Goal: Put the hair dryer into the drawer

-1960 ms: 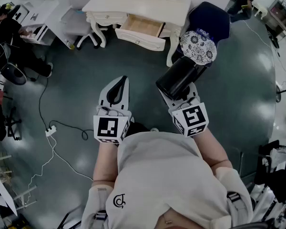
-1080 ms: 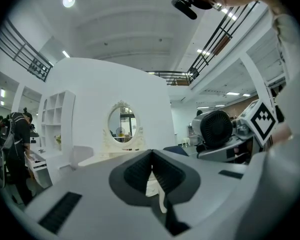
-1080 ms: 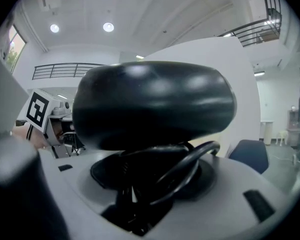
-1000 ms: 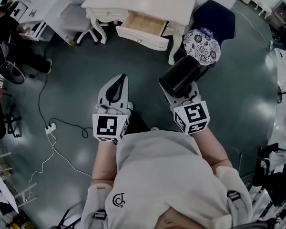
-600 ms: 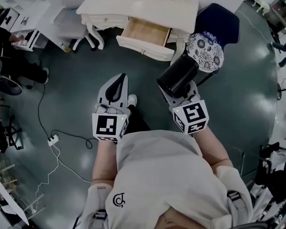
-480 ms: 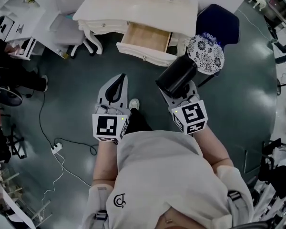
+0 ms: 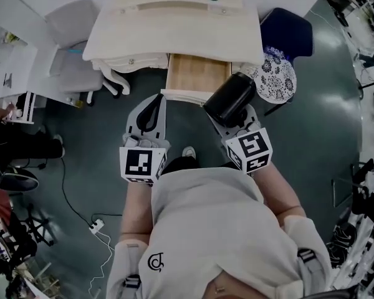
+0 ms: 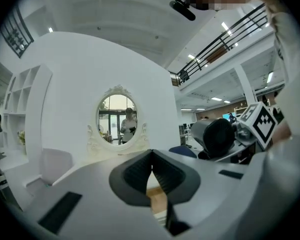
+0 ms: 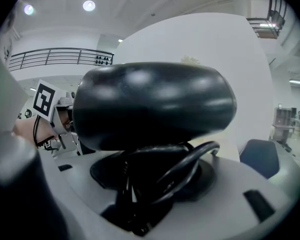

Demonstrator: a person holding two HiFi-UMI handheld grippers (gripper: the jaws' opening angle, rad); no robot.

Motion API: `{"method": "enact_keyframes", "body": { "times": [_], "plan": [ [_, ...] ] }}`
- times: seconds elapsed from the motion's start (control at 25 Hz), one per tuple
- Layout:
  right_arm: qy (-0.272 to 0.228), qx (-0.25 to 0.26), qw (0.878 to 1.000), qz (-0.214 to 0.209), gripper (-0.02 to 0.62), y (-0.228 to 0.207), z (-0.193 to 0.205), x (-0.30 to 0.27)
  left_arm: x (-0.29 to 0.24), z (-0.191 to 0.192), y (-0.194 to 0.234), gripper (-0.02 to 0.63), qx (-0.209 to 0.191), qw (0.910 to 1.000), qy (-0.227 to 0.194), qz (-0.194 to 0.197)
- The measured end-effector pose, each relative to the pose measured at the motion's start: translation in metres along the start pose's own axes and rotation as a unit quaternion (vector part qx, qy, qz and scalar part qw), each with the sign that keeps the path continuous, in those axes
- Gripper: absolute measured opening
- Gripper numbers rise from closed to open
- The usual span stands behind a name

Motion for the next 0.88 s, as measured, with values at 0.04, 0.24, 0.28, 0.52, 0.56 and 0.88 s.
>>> {"method": "enact_keyframes", "body": {
  "times": [0.04, 0.24, 0.28, 0.52, 0.56, 0.88],
  "plan": [
    [0.006, 0.000, 1.000, 0.002, 0.241, -0.002, -0.003, -0.009, -0.007, 0.000, 0.008, 0.012, 0.001, 1.0000, 0.001, 0.007],
    [0.048, 0.014, 0.999, -0.001, 0.242, -0.015, -0.005, -0.053, -0.041, 0.005, 0.032, 0.012, 0.004, 0.9988, 0.004, 0.049],
    [0.058, 0.017, 0.998, -0.005, 0.242, -0.019, -0.003, -0.062, -0.049, 0.004, 0.034, 0.012, 0.006, 0.9984, 0.001, 0.057],
    [0.122, 0.019, 0.991, -0.049, 0.242, -0.049, 0.015, -0.121, -0.094, 0.012, 0.042, 0.012, 0.008, 0.9980, -0.001, 0.063],
    [0.134, 0.022, 0.989, -0.060, 0.242, -0.054, 0.020, -0.131, -0.101, 0.014, 0.043, 0.012, 0.006, 0.9982, 0.003, 0.060],
    [0.264, 0.098, 0.945, -0.167, 0.241, -0.089, 0.075, -0.220, -0.151, 0.045, 0.060, 0.012, 0.052, 0.9972, 0.047, 0.026]
  ]
}}
Point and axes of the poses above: the fingertips, and each gripper's own axes: x backward along the fingers, y to its left, z out of its underside, the point moved 7 cm from there along x, backward along the fingers, and after that the axes turned 5 degrees about y, right-handed, at the moved point
